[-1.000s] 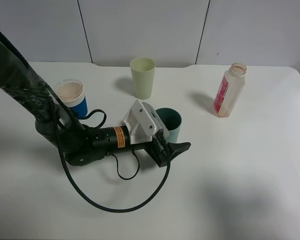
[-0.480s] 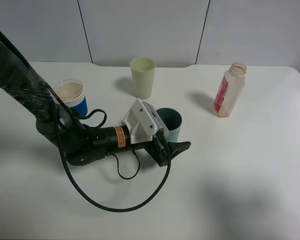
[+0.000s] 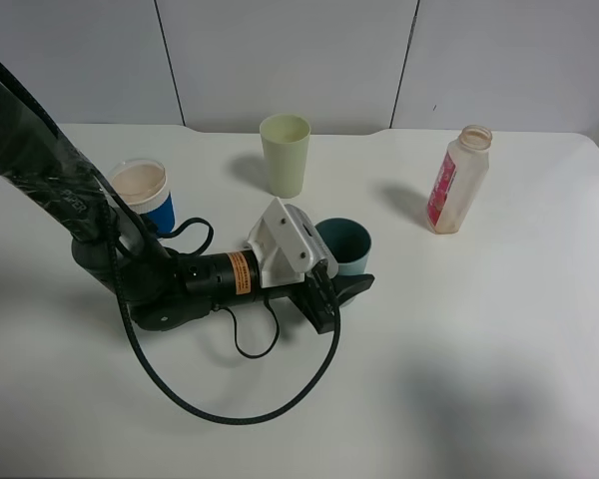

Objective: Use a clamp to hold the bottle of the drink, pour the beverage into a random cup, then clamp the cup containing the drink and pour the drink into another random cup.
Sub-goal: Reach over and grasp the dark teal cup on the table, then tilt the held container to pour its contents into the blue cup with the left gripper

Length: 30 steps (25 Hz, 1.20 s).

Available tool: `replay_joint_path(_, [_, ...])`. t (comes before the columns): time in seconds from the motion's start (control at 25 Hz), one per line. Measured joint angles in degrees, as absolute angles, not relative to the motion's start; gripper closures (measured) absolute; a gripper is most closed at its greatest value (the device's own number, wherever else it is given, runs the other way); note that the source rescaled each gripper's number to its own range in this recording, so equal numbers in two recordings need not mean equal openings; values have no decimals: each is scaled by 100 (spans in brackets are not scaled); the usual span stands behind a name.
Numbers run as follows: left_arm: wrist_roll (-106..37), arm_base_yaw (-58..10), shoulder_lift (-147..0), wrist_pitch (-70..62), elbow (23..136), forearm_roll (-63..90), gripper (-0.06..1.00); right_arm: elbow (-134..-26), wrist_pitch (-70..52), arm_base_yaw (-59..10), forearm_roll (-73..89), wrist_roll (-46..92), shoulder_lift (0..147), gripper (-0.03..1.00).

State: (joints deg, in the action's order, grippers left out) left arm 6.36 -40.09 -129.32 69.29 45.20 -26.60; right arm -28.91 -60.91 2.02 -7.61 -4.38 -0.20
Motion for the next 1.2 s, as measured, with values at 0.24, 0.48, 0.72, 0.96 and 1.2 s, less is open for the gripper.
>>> replay_joint_path(0.24, [612, -4009, -12932, 6929, 4520, -2719, 94, -2891, -6091, 202, -761, -438, -20, -1])
replay_joint_path(0.48, [702, -4009, -12848, 6867, 4520, -2725, 94, -2891, -6091, 202, -761, -438, -20, -1])
replay_joint_path(0.72, [717, -4009, -12489, 6866, 4514, -2532, 94, -2891, -6091, 202, -761, -438, -20, -1])
replay_joint_path(0.96, [719, -4009, -12085, 6871, 4288, -2211, 94, -2891, -6091, 202, -761, -438, -20, -1])
replay_joint_path(1.2, [675, -3769, -11571, 6873, 3767, -1976, 94, -2891, -6091, 202, -761, -438, -20, -1])
